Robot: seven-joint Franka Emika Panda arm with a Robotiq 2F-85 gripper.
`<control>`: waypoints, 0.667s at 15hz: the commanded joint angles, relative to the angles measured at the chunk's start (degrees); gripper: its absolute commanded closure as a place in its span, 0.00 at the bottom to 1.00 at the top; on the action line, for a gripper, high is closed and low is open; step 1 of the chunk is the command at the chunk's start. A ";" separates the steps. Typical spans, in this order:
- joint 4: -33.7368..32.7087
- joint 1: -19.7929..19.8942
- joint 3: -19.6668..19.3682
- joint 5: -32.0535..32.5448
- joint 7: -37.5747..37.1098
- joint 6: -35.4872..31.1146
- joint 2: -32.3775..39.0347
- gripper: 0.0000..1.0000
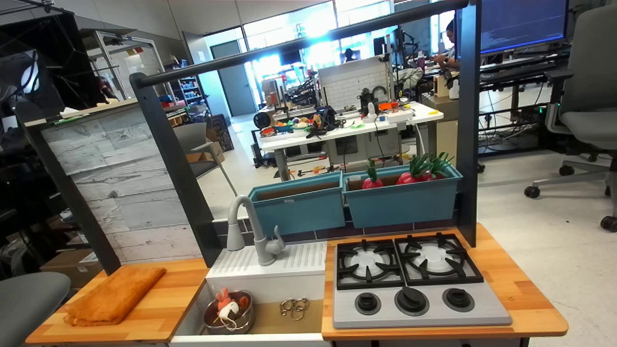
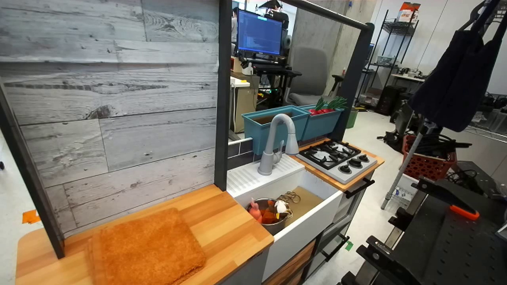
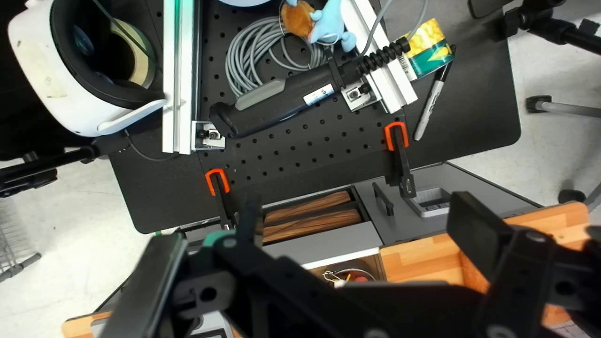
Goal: Wipe the counter with the towel, then pick up the plush toy from the sink and put them on the stove and counter
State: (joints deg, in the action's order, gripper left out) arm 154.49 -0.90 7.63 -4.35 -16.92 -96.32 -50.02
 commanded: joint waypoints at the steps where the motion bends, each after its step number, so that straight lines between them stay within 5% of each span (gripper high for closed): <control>1: -1.28 0.52 -0.39 -0.94 0.17 -0.54 0.15 0.00; 6: -5.71 0.58 -0.72 -6.92 -0.01 -22.79 13.85 0.00; 10: -9.58 0.39 0.84 -3.73 -1.17 -26.50 26.64 0.00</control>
State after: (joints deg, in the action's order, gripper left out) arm 150.16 -0.89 7.11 -9.35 -17.11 -121.58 -34.59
